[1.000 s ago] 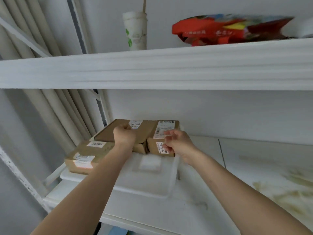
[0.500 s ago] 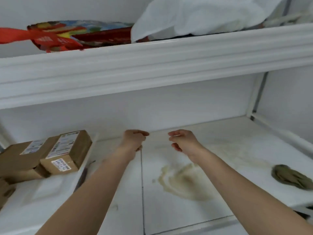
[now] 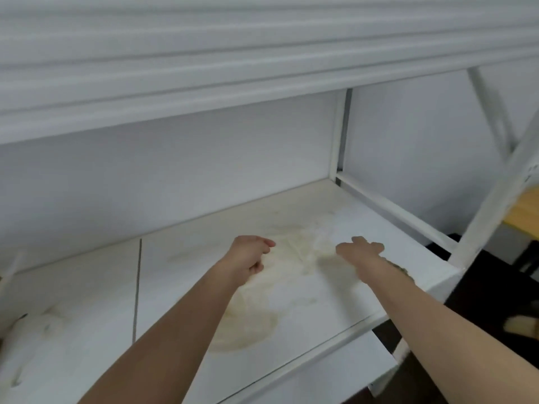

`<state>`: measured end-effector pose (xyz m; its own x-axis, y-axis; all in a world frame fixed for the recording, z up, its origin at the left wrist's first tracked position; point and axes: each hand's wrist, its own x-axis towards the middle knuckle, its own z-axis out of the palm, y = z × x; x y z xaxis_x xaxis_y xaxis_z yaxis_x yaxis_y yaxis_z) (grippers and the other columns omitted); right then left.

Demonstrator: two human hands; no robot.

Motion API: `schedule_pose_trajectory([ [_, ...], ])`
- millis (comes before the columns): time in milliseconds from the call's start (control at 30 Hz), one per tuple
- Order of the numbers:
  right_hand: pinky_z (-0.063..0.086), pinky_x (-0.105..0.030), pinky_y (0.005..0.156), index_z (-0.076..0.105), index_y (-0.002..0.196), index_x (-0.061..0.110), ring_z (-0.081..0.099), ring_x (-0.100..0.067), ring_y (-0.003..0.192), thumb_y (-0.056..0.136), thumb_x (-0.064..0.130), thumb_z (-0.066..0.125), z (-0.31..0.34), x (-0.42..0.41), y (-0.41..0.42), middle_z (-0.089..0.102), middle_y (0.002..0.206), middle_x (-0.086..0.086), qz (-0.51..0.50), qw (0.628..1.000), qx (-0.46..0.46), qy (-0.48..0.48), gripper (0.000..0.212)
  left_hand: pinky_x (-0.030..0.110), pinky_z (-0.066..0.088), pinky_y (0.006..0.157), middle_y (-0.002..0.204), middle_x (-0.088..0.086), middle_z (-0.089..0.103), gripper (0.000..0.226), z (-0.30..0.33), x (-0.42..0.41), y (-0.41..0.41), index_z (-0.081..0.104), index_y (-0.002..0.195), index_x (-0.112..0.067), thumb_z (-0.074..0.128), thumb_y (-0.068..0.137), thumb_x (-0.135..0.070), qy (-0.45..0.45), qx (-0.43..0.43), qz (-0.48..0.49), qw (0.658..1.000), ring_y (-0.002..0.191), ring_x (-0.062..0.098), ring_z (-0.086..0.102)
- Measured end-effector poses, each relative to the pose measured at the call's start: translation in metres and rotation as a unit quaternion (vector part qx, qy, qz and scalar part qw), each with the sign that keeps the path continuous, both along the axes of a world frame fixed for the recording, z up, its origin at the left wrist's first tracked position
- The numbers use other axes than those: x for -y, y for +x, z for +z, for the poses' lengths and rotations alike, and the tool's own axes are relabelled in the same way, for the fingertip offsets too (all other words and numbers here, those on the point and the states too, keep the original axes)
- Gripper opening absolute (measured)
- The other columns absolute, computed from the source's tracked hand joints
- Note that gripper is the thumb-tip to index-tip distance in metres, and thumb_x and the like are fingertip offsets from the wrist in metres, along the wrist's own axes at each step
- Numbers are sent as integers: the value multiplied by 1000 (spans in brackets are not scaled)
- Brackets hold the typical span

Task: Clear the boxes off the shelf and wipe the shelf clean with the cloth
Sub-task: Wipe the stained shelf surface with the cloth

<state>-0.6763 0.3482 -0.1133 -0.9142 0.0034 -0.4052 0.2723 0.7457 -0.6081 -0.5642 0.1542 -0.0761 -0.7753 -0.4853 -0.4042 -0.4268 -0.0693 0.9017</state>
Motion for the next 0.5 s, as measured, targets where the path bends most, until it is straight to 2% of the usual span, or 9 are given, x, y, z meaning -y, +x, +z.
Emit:
schedule_pose_trajectory([
  [67,34,-35,104,31,147,21,27,-32,134,87,25,44,-16,-12,1,20,149,-12,22,999,19,44,61,17,32,37,69,4,43,26,-2,-2,-4,66,77,-9,48,87,6,0,15,-16,1000,48,12,32],
  [133,30,-40,109,48,135,20,29,-32,134,84,29,47,-30,-19,5,34,144,-9,49,995,8,89,52,16,32,36,71,4,44,25,-4,-2,-7,67,78,-9,48,87,6,-1,25,-33,999,48,12,32],
  [167,35,-39,105,55,122,18,37,-31,128,86,27,46,-35,-23,7,44,130,-7,63,991,-14,121,39,16,32,36,71,5,44,25,-5,-2,-8,67,78,-9,48,87,6,-3,26,-38,999,48,12,31],
  [200,42,-35,94,59,109,16,46,-28,117,90,24,45,-37,-25,6,49,112,-4,50,987,-38,148,25,16,32,38,71,5,45,25,-5,-2,-9,66,78,-8,48,87,6,-3,25,-42,999,48,12,31],
  [267,43,-25,66,63,91,11,58,-21,90,93,22,48,-33,-28,6,55,88,-4,2,986,-65,152,19,19,31,43,71,5,44,25,-9,-1,-10,66,78,-8,48,87,6,6,29,-41,999,49,12,31],
  [300,44,-26,62,67,89,7,61,-21,85,92,21,52,-32,-30,6,62,87,-5,-10,990,-60,128,21,20,31,45,70,4,43,25,-11,-1,-10,67,78,-8,49,87,6,11,35,-43,998,49,12,31],
  [367,52,-29,77,73,89,7,63,-20,89,89,11,60,-30,-28,8,69,95,-6,-35,998,-59,-5,14,19,33,46,71,4,43,21,-16,-1,-8,68,84,-9,51,87,4,16,44,-57,997,50,11,32],
  [400,53,-27,78,73,83,10,63,-19,87,86,5,64,-24,-26,10,70,93,-4,-56,992,-74,-87,11,20,35,48,74,3,46,18,-16,-2,-9,67,91,-10,53,88,1,17,45,-67,997,51,12,35],
  [500,49,-17,58,71,84,12,63,-17,73,84,1,67,10,-12,17,68,81,-2,-45,958,-118,-257,12,22,46,60,90,2,56,25,-14,-9,-15,60,116,-15,60,91,-16,25,39,-92,995,64,14,49],
])
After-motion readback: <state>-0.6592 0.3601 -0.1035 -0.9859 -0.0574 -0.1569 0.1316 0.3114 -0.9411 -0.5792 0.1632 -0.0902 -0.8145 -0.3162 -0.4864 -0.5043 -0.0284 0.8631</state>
